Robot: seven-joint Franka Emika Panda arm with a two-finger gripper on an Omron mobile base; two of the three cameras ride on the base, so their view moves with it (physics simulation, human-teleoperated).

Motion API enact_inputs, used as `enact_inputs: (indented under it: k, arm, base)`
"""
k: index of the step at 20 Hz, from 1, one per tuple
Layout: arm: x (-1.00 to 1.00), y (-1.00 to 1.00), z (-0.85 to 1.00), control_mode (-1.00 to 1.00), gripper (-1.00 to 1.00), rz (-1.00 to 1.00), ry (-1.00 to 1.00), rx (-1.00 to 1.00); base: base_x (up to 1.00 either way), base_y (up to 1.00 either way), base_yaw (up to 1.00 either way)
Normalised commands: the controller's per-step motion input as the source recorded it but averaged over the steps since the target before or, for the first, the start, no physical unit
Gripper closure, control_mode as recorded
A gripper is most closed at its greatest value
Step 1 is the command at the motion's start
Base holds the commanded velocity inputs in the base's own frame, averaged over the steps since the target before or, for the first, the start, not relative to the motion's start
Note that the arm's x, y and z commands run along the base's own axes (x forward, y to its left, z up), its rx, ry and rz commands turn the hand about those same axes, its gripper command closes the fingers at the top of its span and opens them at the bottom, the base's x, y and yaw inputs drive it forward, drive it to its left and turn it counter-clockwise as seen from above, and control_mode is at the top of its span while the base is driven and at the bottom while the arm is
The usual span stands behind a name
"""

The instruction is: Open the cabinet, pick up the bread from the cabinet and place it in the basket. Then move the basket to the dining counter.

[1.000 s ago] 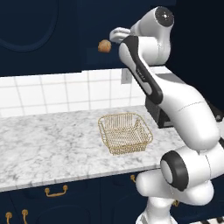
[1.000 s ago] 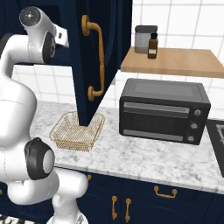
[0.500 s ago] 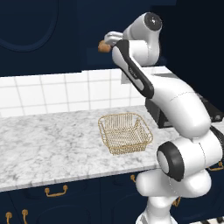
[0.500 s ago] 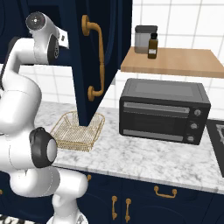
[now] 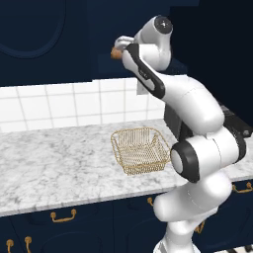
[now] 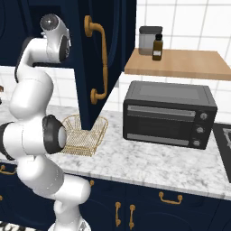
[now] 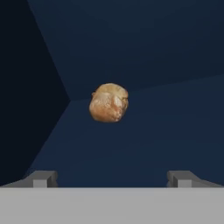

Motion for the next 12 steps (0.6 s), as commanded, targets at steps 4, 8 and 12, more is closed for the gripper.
enact_inputs:
  k: [4, 8, 12]
  arm:
    - [0.49, 0.14, -0.01, -1.0, -1.0, 0.0, 0.07, -0.01]
    - [0.43, 0.19, -0.05, -1.0, -1.0, 0.0, 0.02, -0.02]
    - [0.41, 0.11, -0.05, -1.0, -1.0, 0.0, 0.0, -0.01]
  base:
    - [0.0, 0.0, 0.0]
    - [0.0, 0.0, 0.0]
    - [0.0, 0.0, 0.0]
